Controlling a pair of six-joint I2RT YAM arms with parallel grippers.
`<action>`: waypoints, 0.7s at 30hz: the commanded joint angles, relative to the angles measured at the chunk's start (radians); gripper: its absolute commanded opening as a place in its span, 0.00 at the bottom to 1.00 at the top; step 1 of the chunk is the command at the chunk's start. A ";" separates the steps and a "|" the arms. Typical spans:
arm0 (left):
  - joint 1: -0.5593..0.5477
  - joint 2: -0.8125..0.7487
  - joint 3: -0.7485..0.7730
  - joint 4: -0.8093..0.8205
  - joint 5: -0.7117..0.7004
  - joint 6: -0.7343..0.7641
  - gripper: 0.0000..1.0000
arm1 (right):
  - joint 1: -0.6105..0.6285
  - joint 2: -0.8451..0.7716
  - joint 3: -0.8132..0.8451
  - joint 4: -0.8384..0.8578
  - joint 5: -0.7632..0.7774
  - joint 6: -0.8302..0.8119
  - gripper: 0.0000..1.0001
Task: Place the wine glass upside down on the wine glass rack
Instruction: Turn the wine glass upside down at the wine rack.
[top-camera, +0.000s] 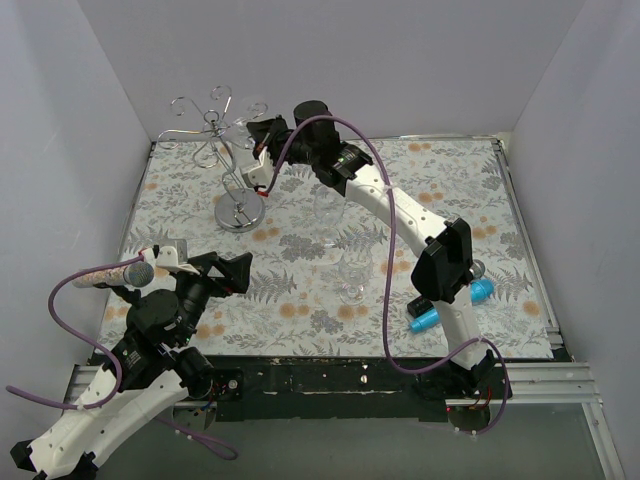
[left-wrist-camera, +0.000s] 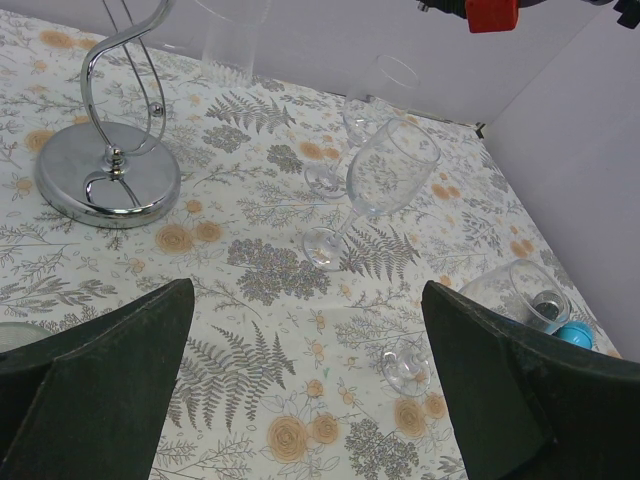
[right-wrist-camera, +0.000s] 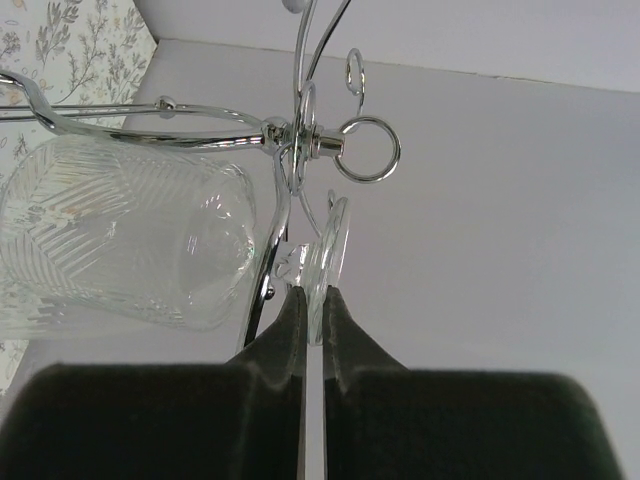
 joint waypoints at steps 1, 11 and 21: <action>-0.002 -0.006 0.001 -0.012 -0.021 0.000 0.98 | 0.012 -0.088 0.000 0.063 -0.059 -0.039 0.01; -0.004 -0.006 0.001 -0.011 -0.021 0.000 0.98 | 0.012 -0.111 -0.018 0.046 -0.079 -0.062 0.01; -0.002 -0.003 0.001 -0.012 -0.020 0.000 0.98 | 0.014 -0.142 -0.049 0.050 -0.082 -0.090 0.01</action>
